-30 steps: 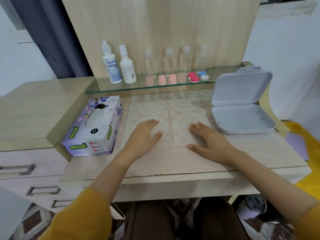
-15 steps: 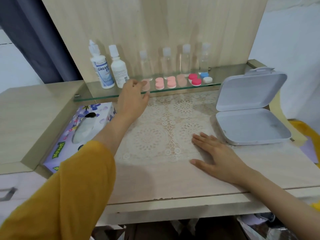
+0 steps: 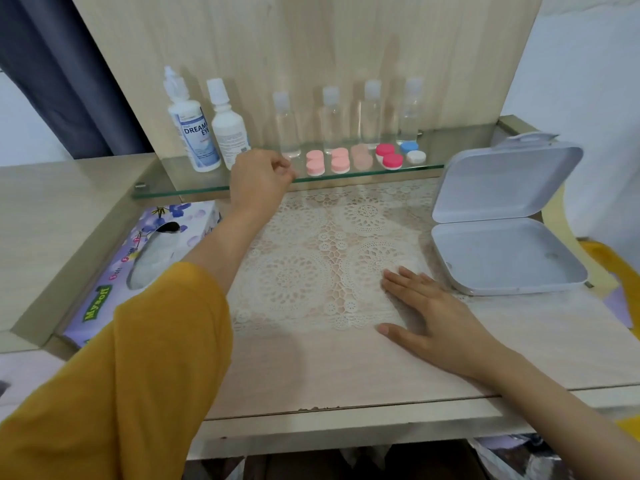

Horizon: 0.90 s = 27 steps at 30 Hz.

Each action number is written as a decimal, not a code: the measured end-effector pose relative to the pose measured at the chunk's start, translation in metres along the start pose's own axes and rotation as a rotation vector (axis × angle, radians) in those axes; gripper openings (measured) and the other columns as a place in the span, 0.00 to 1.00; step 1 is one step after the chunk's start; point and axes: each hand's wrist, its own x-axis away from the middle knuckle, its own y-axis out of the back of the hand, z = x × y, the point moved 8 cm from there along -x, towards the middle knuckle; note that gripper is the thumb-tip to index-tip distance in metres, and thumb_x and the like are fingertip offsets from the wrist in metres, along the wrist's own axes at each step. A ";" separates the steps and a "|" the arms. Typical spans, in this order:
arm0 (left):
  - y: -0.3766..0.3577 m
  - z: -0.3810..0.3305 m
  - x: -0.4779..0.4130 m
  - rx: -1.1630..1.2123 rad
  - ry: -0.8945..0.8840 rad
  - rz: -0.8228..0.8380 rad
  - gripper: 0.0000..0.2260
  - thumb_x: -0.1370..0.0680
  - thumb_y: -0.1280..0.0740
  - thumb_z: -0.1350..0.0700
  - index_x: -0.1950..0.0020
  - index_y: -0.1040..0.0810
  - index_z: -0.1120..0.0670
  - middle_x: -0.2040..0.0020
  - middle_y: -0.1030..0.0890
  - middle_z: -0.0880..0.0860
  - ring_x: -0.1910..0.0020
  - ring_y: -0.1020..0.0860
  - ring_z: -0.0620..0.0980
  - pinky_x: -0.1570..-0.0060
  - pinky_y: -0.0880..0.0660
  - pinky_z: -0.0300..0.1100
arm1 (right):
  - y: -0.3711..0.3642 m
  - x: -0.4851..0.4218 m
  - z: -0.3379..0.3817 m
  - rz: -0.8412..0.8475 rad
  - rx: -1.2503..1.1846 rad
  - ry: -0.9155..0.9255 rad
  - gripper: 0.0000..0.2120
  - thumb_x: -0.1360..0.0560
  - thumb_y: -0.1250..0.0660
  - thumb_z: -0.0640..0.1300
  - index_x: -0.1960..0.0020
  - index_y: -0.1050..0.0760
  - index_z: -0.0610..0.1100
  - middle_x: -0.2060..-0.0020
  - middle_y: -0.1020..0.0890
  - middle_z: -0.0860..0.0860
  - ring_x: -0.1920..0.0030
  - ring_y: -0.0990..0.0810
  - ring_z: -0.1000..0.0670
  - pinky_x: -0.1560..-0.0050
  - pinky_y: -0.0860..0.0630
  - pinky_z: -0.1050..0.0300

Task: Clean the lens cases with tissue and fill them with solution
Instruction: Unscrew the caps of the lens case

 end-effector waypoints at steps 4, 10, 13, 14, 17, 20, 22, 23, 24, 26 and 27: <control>0.003 0.006 0.006 0.070 0.026 -0.010 0.10 0.27 0.31 0.58 0.48 0.18 0.59 0.57 0.19 0.53 0.60 0.25 0.45 0.57 0.32 0.34 | 0.000 -0.001 0.000 -0.002 -0.009 0.004 0.41 0.34 0.52 0.71 0.28 0.39 0.49 0.30 0.44 0.63 0.28 0.50 0.62 0.29 0.58 0.66; 0.021 0.007 0.037 0.140 0.050 -0.006 0.14 0.28 0.29 0.55 0.44 0.20 0.58 0.56 0.21 0.51 0.60 0.25 0.45 0.55 0.29 0.35 | 0.001 0.001 -0.001 -0.012 -0.025 -0.001 0.41 0.34 0.51 0.71 0.28 0.38 0.48 0.28 0.40 0.59 0.28 0.49 0.62 0.29 0.56 0.65; 0.021 0.000 0.072 0.204 0.035 0.070 0.15 0.28 0.29 0.56 0.43 0.21 0.57 0.54 0.21 0.49 0.59 0.24 0.42 0.55 0.29 0.30 | 0.002 0.001 0.000 -0.013 -0.030 -0.005 0.42 0.35 0.51 0.71 0.28 0.38 0.48 0.28 0.39 0.58 0.28 0.48 0.61 0.29 0.56 0.64; 0.018 -0.003 0.086 0.211 0.012 0.110 0.14 0.28 0.29 0.57 0.43 0.21 0.57 0.54 0.21 0.48 0.59 0.25 0.40 0.55 0.29 0.27 | 0.002 0.001 0.001 -0.010 -0.032 -0.007 0.42 0.35 0.52 0.71 0.28 0.38 0.48 0.28 0.39 0.58 0.28 0.47 0.60 0.29 0.55 0.64; 0.007 -0.011 0.126 0.257 -0.058 0.194 0.13 0.29 0.28 0.60 0.45 0.20 0.59 0.53 0.21 0.49 0.59 0.24 0.37 0.54 0.29 0.23 | 0.002 0.001 0.002 -0.003 -0.037 -0.005 0.42 0.34 0.50 0.71 0.28 0.38 0.48 0.28 0.39 0.57 0.27 0.47 0.58 0.28 0.55 0.63; -0.005 -0.012 0.161 0.305 -0.092 0.266 0.12 0.30 0.27 0.62 0.48 0.19 0.60 0.54 0.20 0.51 0.59 0.22 0.38 0.53 0.27 0.25 | 0.002 0.002 0.001 0.004 -0.048 -0.015 0.38 0.32 0.44 0.67 0.28 0.38 0.47 0.28 0.40 0.56 0.27 0.47 0.58 0.28 0.55 0.62; -0.011 -0.013 0.178 0.319 -0.144 0.312 0.12 0.31 0.27 0.61 0.48 0.18 0.59 0.55 0.20 0.50 0.58 0.22 0.37 0.53 0.28 0.26 | 0.002 0.002 0.001 0.009 -0.047 -0.015 0.35 0.29 0.40 0.64 0.28 0.39 0.47 0.27 0.40 0.56 0.27 0.47 0.58 0.27 0.54 0.62; -0.013 -0.014 0.184 0.330 -0.166 0.338 0.12 0.32 0.28 0.59 0.49 0.18 0.59 0.55 0.20 0.50 0.57 0.22 0.38 0.53 0.27 0.26 | 0.002 0.002 0.001 0.014 -0.042 -0.016 0.34 0.27 0.38 0.63 0.28 0.39 0.47 0.27 0.40 0.55 0.27 0.47 0.57 0.27 0.54 0.61; -0.015 -0.016 0.189 0.334 -0.181 0.366 0.13 0.32 0.29 0.58 0.49 0.18 0.58 0.55 0.20 0.50 0.55 0.22 0.39 0.53 0.27 0.27 | 0.002 0.002 0.002 0.017 -0.038 -0.017 0.33 0.27 0.38 0.62 0.28 0.39 0.46 0.27 0.40 0.55 0.27 0.47 0.57 0.27 0.54 0.61; -0.019 -0.017 0.195 0.323 -0.206 0.413 0.14 0.33 0.30 0.58 0.48 0.18 0.57 0.54 0.20 0.48 0.54 0.22 0.42 0.52 0.28 0.27 | 0.002 0.001 0.002 0.015 -0.043 -0.019 0.35 0.29 0.40 0.64 0.28 0.38 0.46 0.27 0.40 0.55 0.27 0.47 0.57 0.27 0.54 0.61; -0.020 -0.017 0.196 0.319 -0.210 0.424 0.14 0.33 0.29 0.58 0.48 0.18 0.57 0.53 0.20 0.48 0.53 0.23 0.43 0.51 0.28 0.27 | 0.002 0.001 0.002 0.016 -0.046 -0.020 0.36 0.30 0.42 0.65 0.28 0.38 0.46 0.27 0.40 0.55 0.27 0.47 0.56 0.27 0.54 0.61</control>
